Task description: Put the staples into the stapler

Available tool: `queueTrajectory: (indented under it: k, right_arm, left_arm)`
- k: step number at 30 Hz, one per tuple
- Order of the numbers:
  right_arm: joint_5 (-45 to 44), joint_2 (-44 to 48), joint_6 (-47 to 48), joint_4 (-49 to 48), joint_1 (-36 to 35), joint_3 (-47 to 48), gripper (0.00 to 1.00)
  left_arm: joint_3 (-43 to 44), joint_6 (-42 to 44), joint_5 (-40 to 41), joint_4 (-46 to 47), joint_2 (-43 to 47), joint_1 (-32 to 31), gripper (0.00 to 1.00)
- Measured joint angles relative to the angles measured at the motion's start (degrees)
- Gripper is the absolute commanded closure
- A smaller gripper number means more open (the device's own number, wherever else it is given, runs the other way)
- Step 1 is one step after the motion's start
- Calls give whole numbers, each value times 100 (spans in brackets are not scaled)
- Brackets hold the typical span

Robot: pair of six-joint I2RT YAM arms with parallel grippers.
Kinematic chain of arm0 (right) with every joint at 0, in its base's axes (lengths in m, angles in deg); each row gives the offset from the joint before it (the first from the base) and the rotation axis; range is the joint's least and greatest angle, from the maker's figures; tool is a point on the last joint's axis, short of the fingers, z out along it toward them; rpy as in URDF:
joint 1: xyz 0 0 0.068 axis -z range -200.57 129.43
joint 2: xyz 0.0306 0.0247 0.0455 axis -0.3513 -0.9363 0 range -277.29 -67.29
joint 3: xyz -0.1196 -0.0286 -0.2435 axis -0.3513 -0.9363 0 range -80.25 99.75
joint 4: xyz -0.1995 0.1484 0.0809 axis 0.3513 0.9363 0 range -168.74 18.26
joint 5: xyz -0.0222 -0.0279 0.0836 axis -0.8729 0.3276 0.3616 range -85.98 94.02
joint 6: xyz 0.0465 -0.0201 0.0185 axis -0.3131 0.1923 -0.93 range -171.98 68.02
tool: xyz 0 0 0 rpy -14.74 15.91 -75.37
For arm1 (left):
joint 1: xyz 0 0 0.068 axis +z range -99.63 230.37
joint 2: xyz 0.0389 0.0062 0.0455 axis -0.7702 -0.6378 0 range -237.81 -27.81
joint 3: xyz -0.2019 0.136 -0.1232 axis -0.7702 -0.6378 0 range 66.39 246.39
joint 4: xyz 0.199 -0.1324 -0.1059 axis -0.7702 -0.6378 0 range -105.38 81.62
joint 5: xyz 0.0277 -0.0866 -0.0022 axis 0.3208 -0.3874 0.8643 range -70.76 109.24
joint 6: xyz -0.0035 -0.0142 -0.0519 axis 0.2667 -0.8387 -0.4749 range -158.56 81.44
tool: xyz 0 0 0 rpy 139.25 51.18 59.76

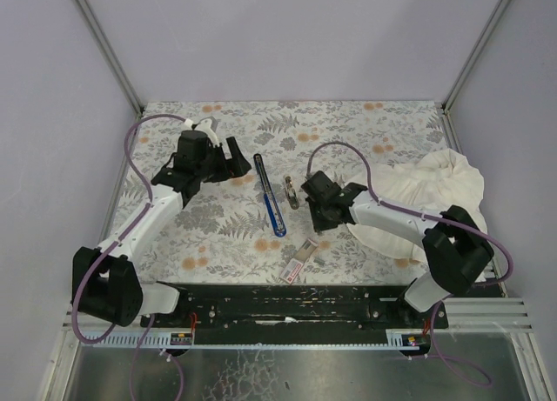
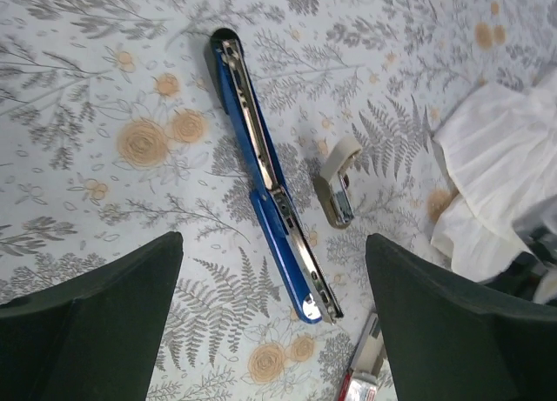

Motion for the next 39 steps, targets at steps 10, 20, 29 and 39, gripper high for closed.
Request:
queueTrajectory:
  k: [10,20,29,39]
  right_arm:
    - [15,-437,13,-365,-632,1427,85]
    - [-203,-1305,-9,-601,-837,1683,85]
    - [-310,-1419,-48,-673,-931,1906,85]
    - [-328,-1580,-55,-732,-975,1991,85]
  left_arm:
    - [-92,-24,205,63,142,525,10]
    - [-94,92,634,33,496,584,9]
    - [-94,94,647,35,490,691,8]
    - [-94,90,555,37,487,791,8]
